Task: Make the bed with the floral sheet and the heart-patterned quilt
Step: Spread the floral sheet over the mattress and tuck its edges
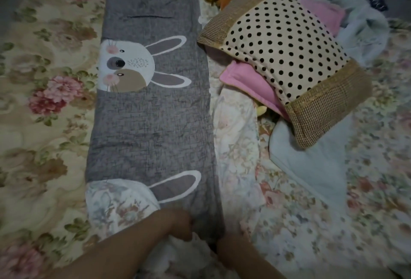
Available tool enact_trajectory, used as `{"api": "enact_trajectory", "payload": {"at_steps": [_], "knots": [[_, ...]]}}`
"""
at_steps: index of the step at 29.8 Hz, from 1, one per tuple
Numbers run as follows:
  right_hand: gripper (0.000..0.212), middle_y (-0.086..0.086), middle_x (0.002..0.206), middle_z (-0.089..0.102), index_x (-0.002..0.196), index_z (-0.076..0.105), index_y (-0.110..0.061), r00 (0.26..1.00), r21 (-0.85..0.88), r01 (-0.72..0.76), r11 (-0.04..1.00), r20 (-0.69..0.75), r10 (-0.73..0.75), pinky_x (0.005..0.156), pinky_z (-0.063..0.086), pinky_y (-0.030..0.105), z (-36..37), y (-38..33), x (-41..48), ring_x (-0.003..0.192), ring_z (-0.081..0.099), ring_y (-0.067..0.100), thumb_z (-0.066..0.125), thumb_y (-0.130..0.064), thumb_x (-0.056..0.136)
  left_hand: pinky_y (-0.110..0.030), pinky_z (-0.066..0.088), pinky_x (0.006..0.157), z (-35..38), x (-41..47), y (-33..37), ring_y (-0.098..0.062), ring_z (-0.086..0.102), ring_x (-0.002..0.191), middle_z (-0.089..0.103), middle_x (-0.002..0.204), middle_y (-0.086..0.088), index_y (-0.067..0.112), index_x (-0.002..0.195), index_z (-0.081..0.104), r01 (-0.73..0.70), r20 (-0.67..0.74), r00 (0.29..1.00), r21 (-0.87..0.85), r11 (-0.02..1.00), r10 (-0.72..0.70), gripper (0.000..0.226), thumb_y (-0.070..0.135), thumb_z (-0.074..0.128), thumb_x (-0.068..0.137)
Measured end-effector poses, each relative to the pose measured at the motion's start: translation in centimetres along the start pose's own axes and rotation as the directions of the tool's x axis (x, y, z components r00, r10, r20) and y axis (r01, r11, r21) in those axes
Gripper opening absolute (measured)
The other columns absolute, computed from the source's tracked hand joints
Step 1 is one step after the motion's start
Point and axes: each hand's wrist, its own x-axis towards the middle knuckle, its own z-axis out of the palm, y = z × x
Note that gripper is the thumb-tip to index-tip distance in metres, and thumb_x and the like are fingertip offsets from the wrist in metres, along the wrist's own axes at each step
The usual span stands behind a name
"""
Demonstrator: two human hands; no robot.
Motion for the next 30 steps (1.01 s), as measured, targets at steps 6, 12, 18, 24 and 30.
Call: {"api": "enact_trajectory", "payload": {"at_steps": [6,12,18,24,30], "knots": [[0.047,0.011,0.139,0.052,0.145,0.037,-0.01,0.936,0.577,0.035,0.816,-0.306,0.176,0.103,0.042,0.034,3.3,1.0,4.2,0.123,0.053,0.026,0.037,-0.031,0.103,-0.041,0.033,0.111,4.4,-0.7,1.5,-0.036,0.044,0.132,0.043,0.147,-0.023,0.001,0.143,0.045,0.134,0.085,0.987,-0.008,0.991,-0.133,0.076,0.061,0.024,0.101],[0.039,0.017,0.123,0.059,0.118,0.05,-0.004,0.918,0.73,-0.047,0.682,-0.238,0.318,0.092,0.045,0.03,4.5,-1.9,4.9,0.113,0.057,0.028,0.056,-0.034,0.096,-0.035,0.019,0.116,7.9,-3.7,2.5,-0.03,0.03,0.143,0.029,0.156,-0.022,0.009,0.154,0.023,0.083,0.096,0.993,-0.15,0.985,-0.069,0.052,0.034,0.021,0.109],[0.027,0.012,0.112,0.068,0.112,0.067,-0.008,0.81,0.676,0.351,0.648,-0.566,0.152,0.084,0.046,0.031,2.7,-5.3,-0.6,0.101,0.062,0.026,0.051,-0.025,0.099,-0.031,0.046,0.08,6.4,-6.3,1.4,-0.03,0.064,0.101,0.069,0.105,-0.013,0.012,0.098,0.065,-0.139,-0.602,0.755,-0.534,0.834,-0.259,0.048,0.052,0.039,0.101],[0.013,0.009,0.1,0.068,0.102,0.067,-0.012,0.802,0.624,0.518,0.585,-0.592,-0.079,0.083,0.049,0.037,0.4,-6.6,-8.7,0.092,0.062,0.022,0.067,-0.014,0.089,-0.033,0.053,0.088,2.5,-9.9,3.1,-0.029,0.065,0.108,0.069,0.114,-0.01,0.006,0.118,0.066,-0.319,-0.443,0.813,-0.881,0.349,-0.378,0.059,0.054,0.067,0.083],[0.085,0.007,0.127,0.06,0.148,0.027,-0.027,0.756,0.379,0.415,0.827,-0.649,-0.083,0.082,0.047,0.035,2.2,-9.5,-13.8,0.111,0.059,0.03,0.075,-0.035,0.078,-0.038,0.049,0.094,2.8,-12.7,3.3,-0.035,0.059,0.112,0.061,0.127,-0.021,0.0,0.125,0.059,-0.256,-0.523,0.637,-0.837,0.484,-0.567,0.036,0.026,0.049,0.101]]}}
